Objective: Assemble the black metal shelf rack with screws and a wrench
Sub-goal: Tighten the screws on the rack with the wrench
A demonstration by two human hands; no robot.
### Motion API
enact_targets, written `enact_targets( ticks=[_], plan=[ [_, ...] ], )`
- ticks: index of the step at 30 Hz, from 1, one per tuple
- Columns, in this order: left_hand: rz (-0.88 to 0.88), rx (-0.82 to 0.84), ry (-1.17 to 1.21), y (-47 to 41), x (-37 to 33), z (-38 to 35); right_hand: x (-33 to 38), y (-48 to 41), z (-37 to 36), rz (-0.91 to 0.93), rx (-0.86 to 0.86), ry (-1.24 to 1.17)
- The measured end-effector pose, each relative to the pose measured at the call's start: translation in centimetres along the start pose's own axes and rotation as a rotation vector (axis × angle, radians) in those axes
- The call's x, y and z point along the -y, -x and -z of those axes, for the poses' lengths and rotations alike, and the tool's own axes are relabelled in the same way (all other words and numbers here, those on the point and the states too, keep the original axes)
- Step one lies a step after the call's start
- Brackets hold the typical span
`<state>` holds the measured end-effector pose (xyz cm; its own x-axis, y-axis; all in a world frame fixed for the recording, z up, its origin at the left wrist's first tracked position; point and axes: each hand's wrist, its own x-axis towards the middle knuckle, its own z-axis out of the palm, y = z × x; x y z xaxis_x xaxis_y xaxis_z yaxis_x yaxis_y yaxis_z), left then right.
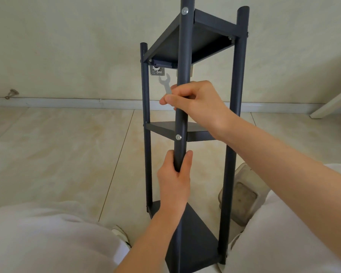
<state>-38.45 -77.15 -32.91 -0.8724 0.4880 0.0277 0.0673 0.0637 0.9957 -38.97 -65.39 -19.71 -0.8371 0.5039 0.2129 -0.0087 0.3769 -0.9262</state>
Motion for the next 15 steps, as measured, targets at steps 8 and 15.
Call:
enact_targets(
  ticks=[8, 15],
  plan=[
    [-0.075, -0.021, -0.077, -1.2, 0.6, 0.7, -1.8, 2.4, 1.4, 0.021, -0.106, 0.314],
    [-0.167, -0.074, -0.106, -2.1, 0.9, 1.3, -5.1, 6.4, 1.1, -0.024, -0.194, 0.512]
  ],
)
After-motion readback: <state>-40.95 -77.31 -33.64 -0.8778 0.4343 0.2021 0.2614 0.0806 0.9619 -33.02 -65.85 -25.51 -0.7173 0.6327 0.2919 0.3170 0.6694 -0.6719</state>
